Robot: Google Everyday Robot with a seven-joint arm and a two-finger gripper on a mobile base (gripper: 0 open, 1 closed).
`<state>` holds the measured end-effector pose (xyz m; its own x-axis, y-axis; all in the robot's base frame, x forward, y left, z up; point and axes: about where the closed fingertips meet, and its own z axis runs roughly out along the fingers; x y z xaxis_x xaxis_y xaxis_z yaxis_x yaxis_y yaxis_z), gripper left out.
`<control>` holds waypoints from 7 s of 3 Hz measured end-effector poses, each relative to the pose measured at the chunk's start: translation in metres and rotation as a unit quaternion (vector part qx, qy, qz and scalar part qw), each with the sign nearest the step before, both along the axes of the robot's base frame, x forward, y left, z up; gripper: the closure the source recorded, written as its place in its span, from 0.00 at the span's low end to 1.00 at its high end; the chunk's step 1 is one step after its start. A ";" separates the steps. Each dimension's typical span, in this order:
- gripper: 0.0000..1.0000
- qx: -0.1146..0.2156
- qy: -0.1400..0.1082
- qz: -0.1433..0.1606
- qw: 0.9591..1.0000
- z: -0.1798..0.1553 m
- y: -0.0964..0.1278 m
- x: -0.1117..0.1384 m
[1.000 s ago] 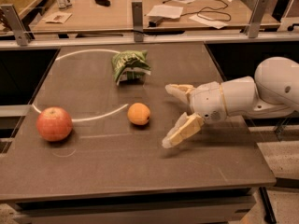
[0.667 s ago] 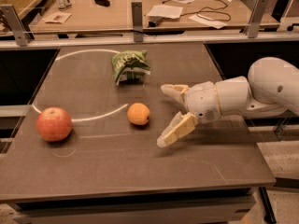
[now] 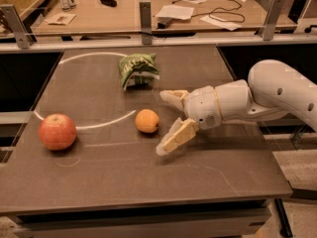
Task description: Pick orange
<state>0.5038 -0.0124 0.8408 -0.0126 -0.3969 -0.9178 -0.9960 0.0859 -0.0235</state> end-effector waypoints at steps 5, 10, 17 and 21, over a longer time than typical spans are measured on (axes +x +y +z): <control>0.88 -0.020 0.046 0.032 0.998 -0.027 0.002 -0.002; 1.00 -0.020 0.045 0.032 0.998 -0.024 0.002 -0.002; 1.00 -0.019 0.045 0.032 0.998 -0.024 0.002 -0.002; 1.00 -0.019 0.044 0.032 0.998 -0.023 0.002 -0.002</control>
Offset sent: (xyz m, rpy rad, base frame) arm 0.0103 0.0214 -0.0159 -0.0070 0.0446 0.0410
